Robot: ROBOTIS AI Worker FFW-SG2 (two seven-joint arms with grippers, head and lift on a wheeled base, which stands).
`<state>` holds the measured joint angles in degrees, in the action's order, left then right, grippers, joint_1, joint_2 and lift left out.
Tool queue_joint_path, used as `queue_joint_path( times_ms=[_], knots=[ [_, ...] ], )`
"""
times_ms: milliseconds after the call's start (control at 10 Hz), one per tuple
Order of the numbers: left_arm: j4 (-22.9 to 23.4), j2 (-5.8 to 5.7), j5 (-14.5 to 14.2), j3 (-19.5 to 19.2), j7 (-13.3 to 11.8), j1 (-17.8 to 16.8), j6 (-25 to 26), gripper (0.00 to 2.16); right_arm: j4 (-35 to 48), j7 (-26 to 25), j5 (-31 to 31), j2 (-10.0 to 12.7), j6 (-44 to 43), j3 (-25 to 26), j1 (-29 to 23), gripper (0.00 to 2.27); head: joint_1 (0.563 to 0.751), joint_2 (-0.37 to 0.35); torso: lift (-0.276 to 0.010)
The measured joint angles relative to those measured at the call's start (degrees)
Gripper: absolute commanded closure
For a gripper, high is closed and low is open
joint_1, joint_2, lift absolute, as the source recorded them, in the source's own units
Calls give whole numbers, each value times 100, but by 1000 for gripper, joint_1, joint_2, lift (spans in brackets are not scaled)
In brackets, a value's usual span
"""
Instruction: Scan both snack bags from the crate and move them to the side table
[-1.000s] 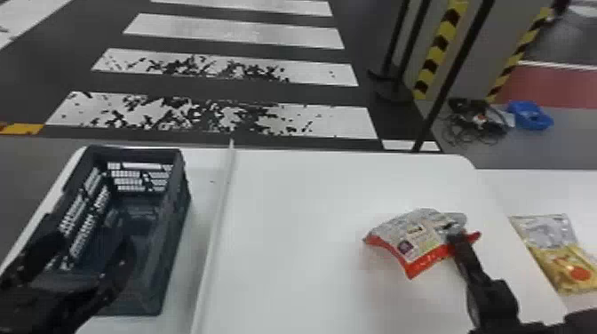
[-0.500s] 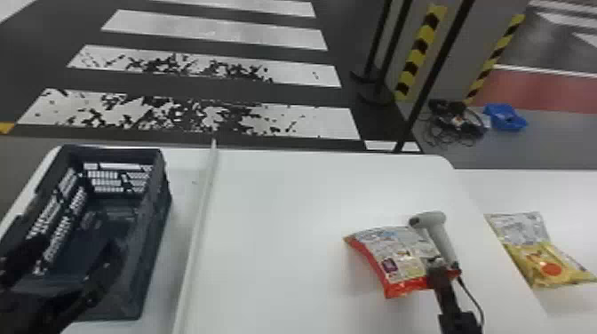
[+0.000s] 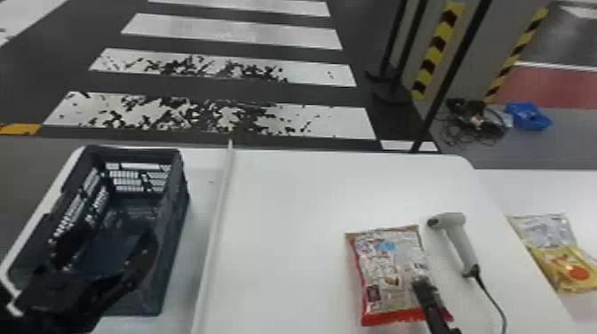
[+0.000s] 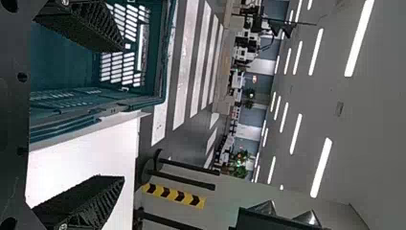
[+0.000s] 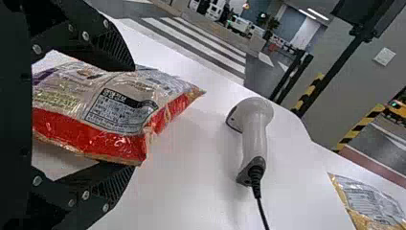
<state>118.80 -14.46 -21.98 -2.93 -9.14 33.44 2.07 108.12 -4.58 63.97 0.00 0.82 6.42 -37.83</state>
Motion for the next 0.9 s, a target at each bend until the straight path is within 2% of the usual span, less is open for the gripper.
queue_joint_path(
  times_ms=[100, 300, 700, 900],
  knots=[
    [-33, -4, -20, 2, 0, -29, 0, 39, 28, -36, -30, 0, 207, -104, -60, 43, 695, -65, -95],
    [-70, 12, -38, 3, 0, -48, -16, 39, 61, -173, -255, 0, 266, -176, -98, 36, 695, -46, -95],
    [-68, 54, -52, 15, -24, -49, -18, 39, 273, -225, -427, -26, -318, 41, -424, 73, 695, -122, -95],
    [-65, 82, -52, 36, -35, -42, -21, 39, 670, -389, -801, -76, -583, 83, -658, 137, 695, -163, -95]
  ],
)
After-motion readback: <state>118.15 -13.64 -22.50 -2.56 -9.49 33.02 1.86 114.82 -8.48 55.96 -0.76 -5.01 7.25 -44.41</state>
